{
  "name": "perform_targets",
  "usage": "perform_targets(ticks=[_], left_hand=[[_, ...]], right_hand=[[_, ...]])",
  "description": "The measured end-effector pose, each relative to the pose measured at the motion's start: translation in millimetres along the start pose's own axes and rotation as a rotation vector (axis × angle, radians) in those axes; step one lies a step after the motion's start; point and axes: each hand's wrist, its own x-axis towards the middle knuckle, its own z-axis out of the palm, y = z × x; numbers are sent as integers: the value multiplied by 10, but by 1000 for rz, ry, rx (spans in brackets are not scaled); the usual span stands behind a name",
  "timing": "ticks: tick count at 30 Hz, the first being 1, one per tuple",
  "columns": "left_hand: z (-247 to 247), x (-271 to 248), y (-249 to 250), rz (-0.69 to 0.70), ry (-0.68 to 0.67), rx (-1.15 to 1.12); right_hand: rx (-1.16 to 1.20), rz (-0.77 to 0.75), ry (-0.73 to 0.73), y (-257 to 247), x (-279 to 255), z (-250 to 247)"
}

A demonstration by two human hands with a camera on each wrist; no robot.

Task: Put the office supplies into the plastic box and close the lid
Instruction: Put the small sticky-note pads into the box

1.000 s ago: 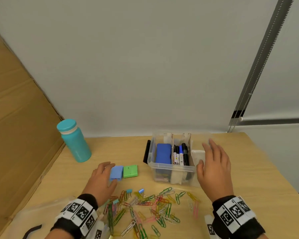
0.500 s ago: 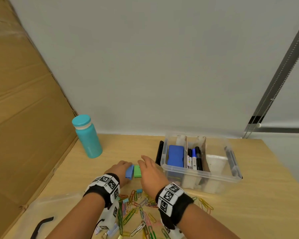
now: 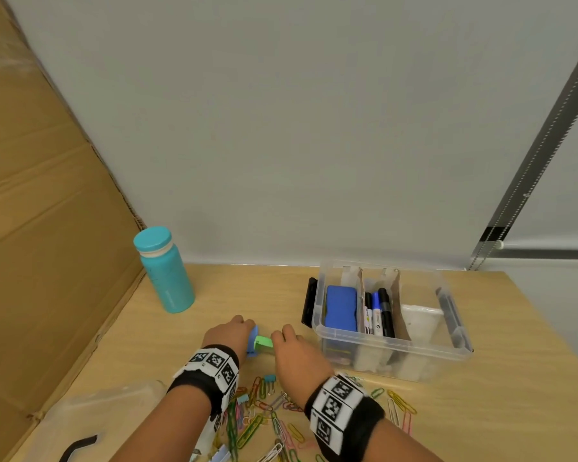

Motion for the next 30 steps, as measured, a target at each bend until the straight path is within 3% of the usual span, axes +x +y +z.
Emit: perform_targets(ticks=[6, 10, 14, 21, 26, 30], left_hand=[[-74, -41, -9, 4, -33, 17], [-110, -88, -43, 29, -51, -9], [-54, -241, -110, 36, 35, -271], [-48, -553, -99, 116, 243, -725], [-87, -663, -66, 161, 268, -843], [-52, -686, -47, 161, 267, -873]], right_hand=[[334, -87, 264, 165, -649, -700], [373, -48, 437, 590, -712, -1107], [286, 1, 563, 971, -566, -1360], [76, 176, 209, 1177, 100, -1322], [14, 206, -64, 1181, 471, -1189], [-55, 193, -135, 1203, 628, -1172]])
